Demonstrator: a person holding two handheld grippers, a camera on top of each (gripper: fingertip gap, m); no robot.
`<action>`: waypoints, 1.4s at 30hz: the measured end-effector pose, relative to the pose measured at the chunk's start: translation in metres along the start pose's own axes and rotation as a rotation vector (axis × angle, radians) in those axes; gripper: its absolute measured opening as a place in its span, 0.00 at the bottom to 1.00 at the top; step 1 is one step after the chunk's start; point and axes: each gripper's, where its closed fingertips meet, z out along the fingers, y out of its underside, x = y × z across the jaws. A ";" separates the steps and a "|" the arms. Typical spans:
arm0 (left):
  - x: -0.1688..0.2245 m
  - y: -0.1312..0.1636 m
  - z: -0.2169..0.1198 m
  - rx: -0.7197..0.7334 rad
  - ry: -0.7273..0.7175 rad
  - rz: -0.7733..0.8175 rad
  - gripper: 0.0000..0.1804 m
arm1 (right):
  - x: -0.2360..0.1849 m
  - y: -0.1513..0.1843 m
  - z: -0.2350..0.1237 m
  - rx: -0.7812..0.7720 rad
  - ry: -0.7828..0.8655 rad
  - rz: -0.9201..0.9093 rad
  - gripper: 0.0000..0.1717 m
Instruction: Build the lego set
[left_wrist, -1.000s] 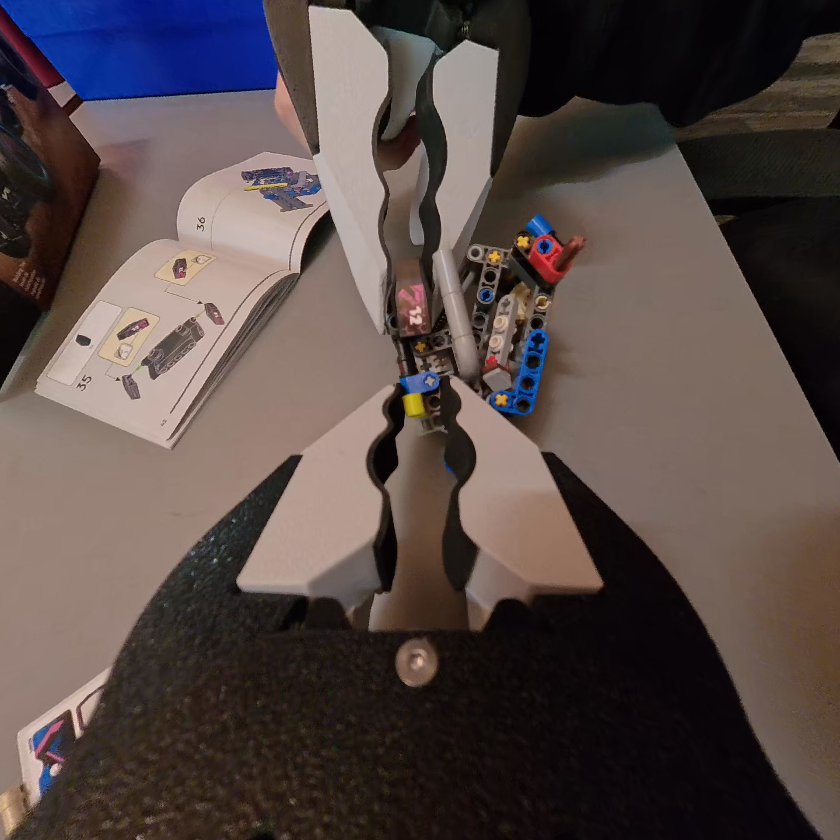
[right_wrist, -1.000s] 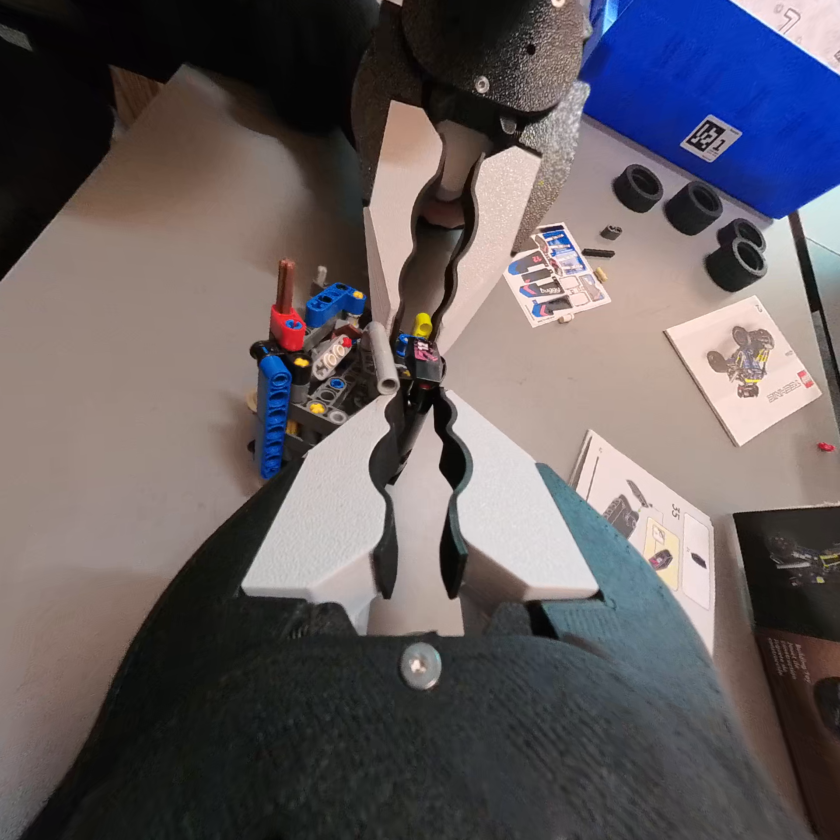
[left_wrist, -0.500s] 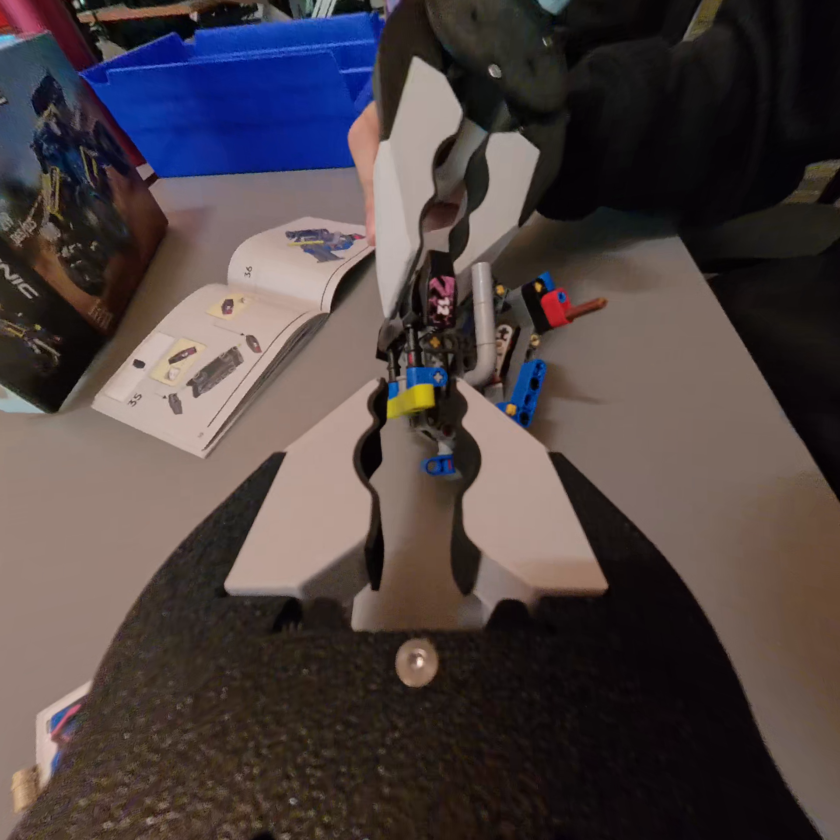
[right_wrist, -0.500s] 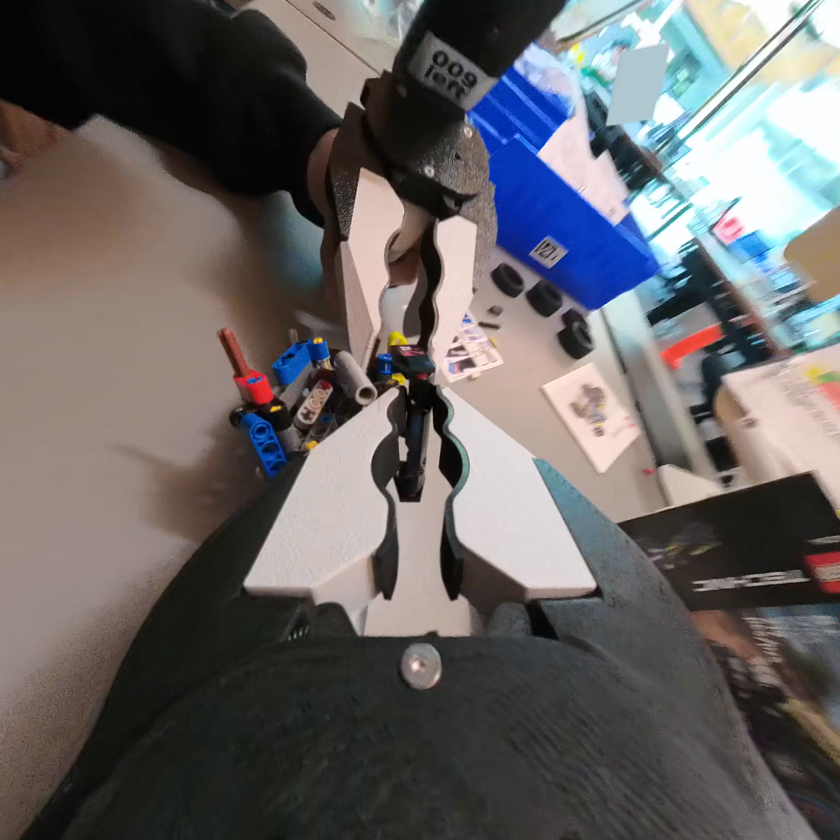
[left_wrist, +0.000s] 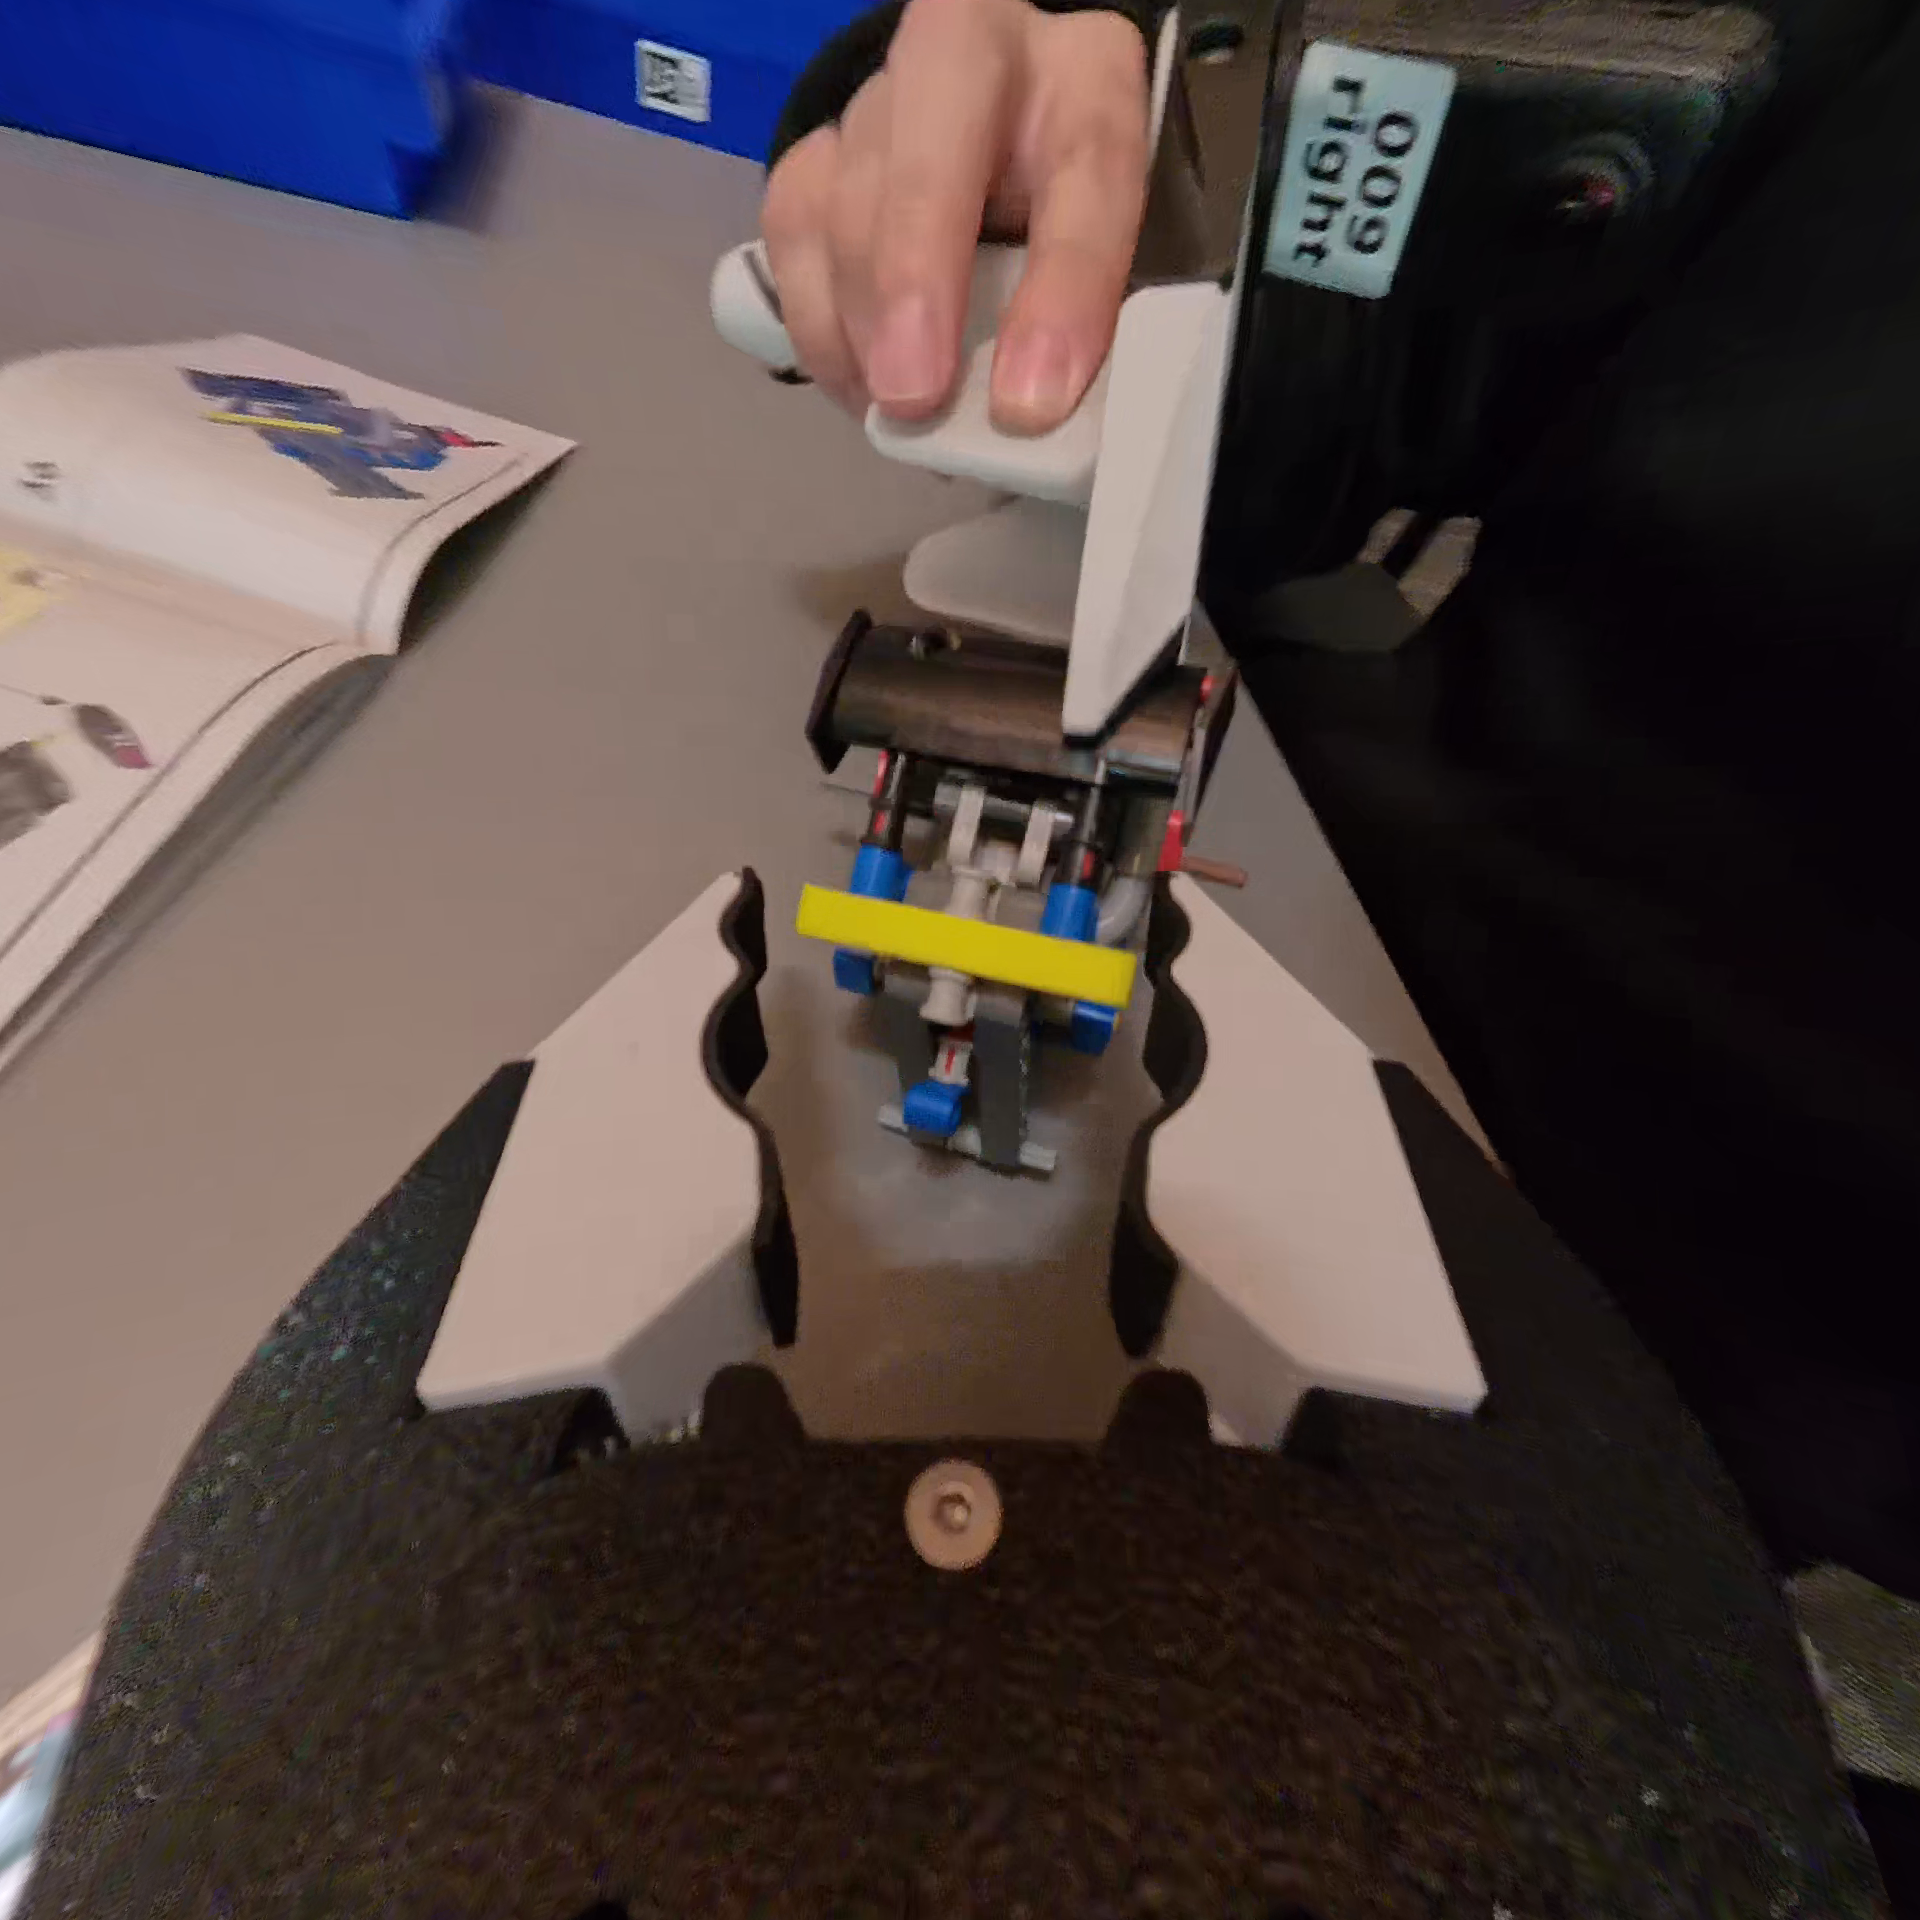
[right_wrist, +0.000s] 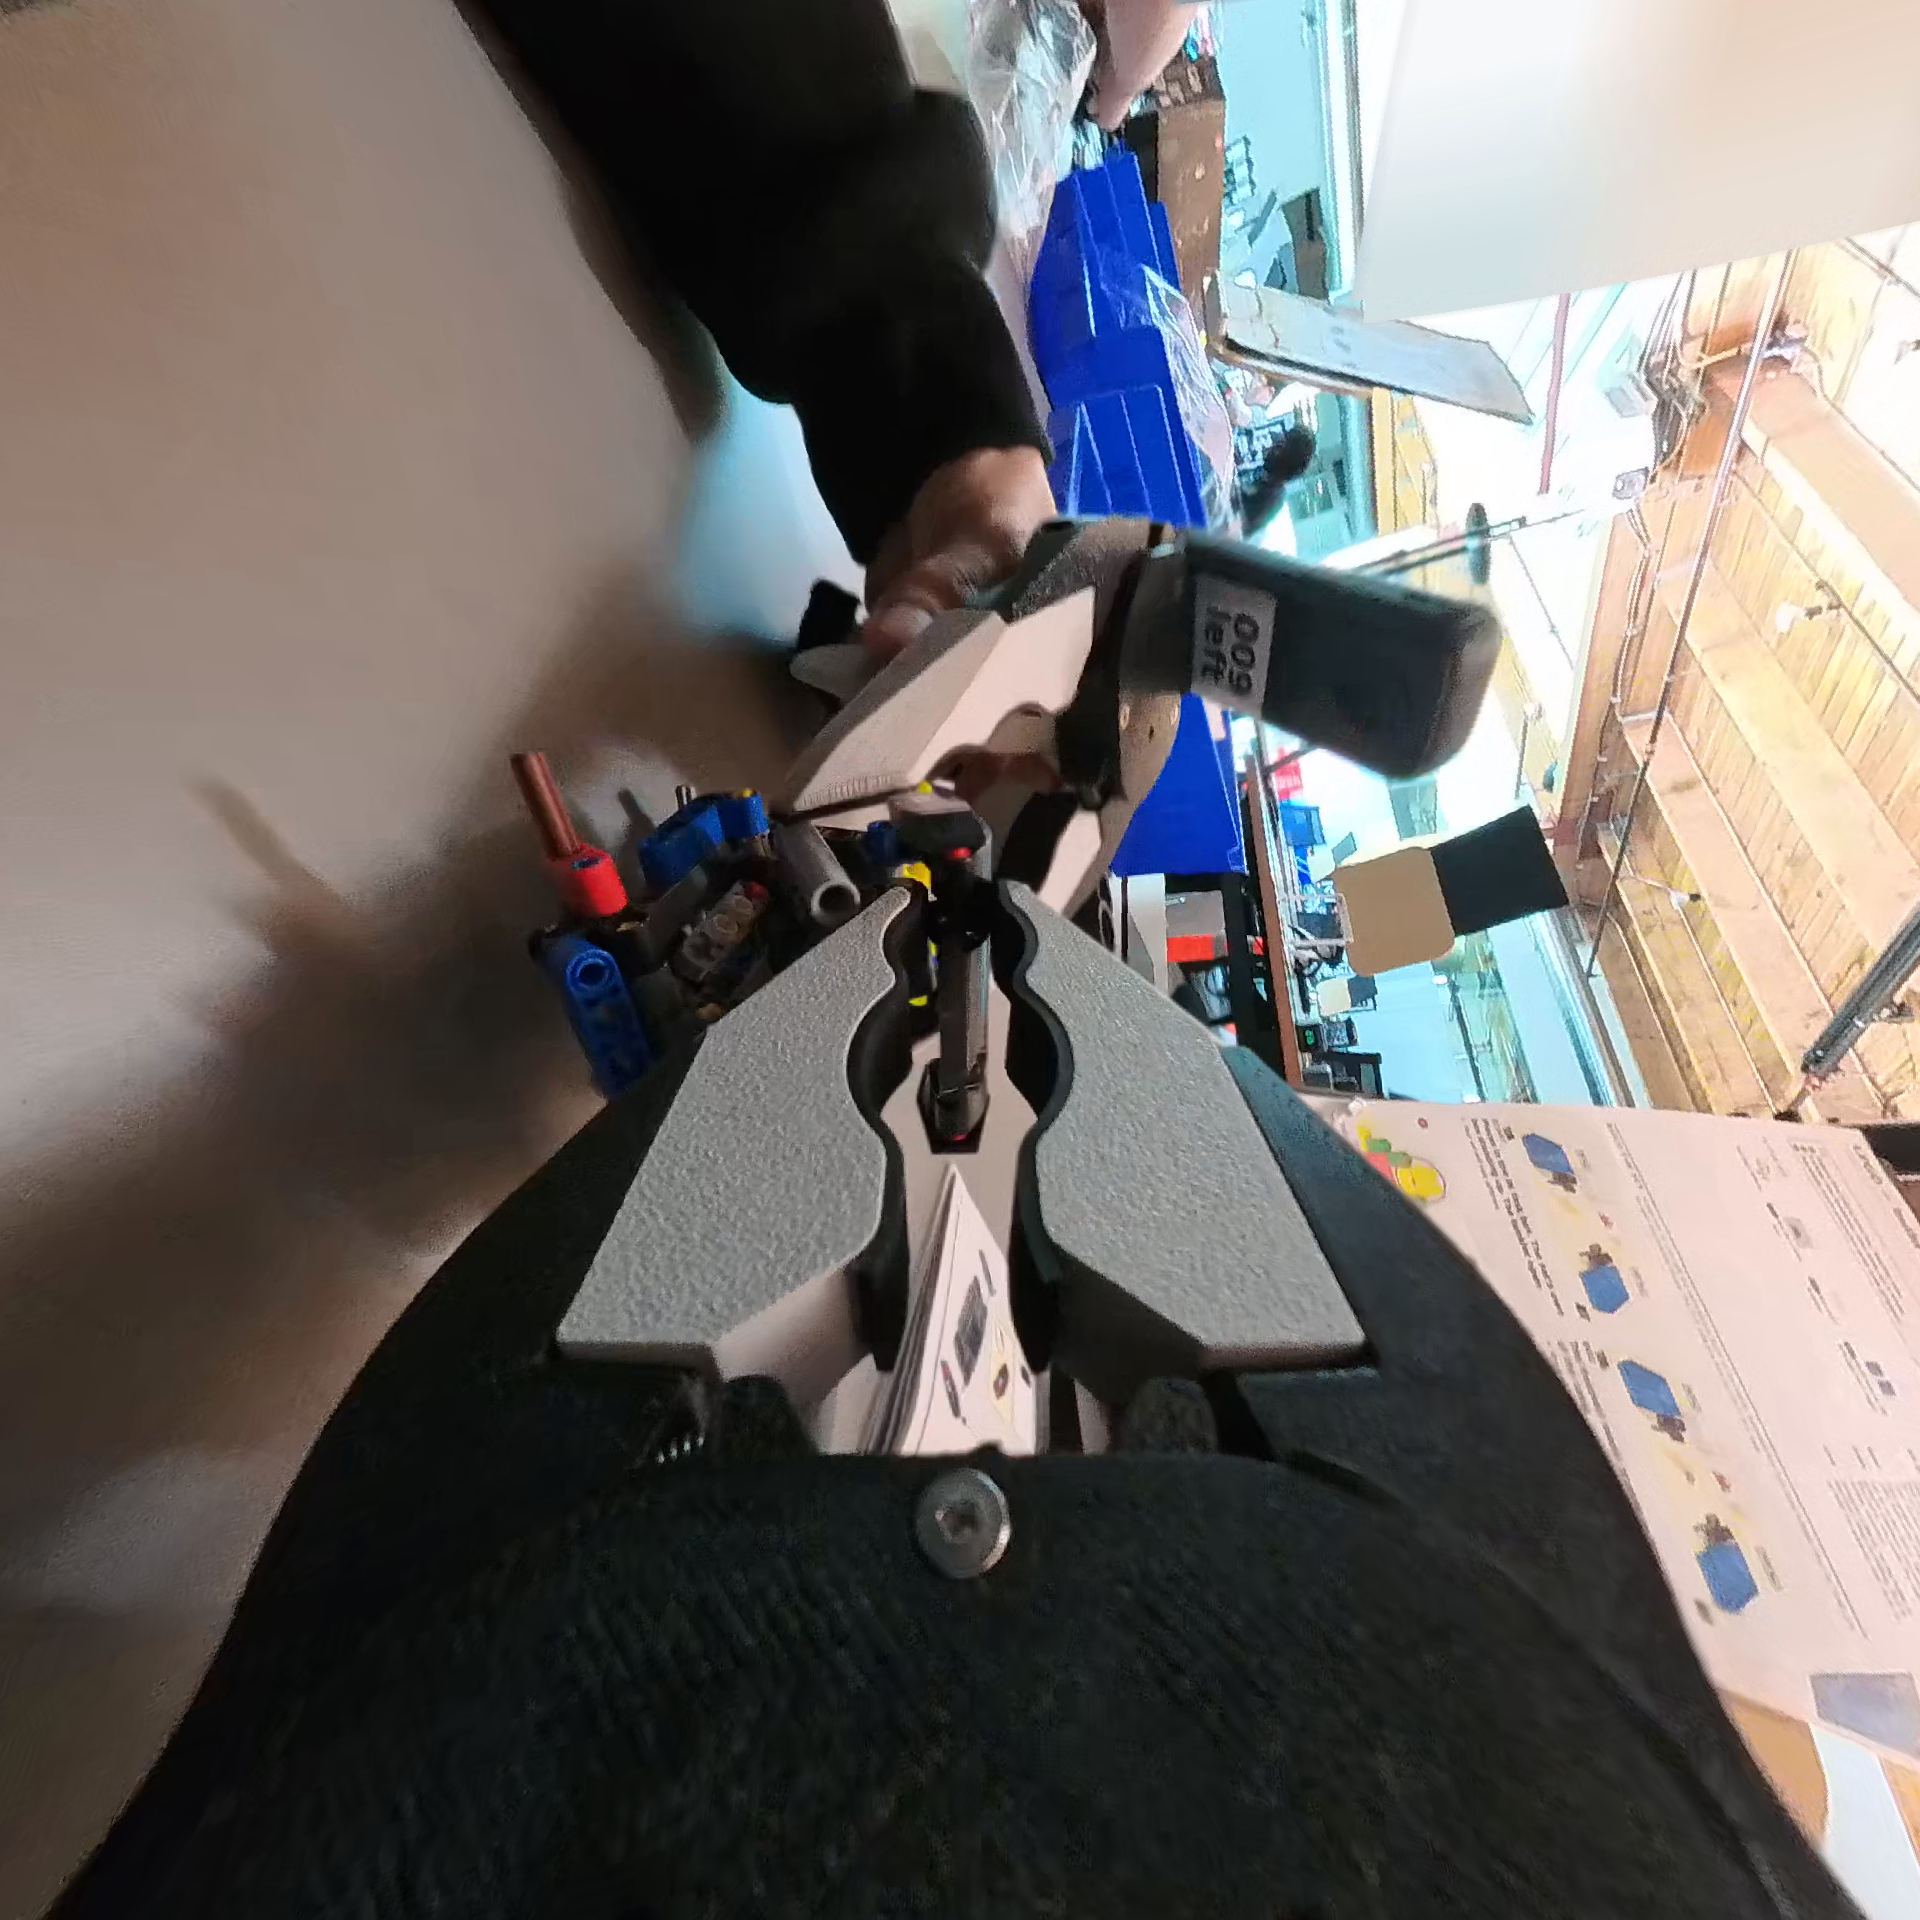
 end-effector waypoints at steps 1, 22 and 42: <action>0.004 -0.002 0.002 0.004 0.046 -0.015 0.39 | 0.000 -0.002 0.000 0.013 -0.004 0.005 0.05; -0.035 0.002 -0.007 -0.086 -0.426 0.359 0.34 | -0.029 0.048 0.017 -0.101 -0.318 1.002 0.56; -0.036 0.000 -0.006 -0.068 -0.461 0.393 0.34 | -0.020 0.045 0.017 -0.094 -0.277 0.773 0.44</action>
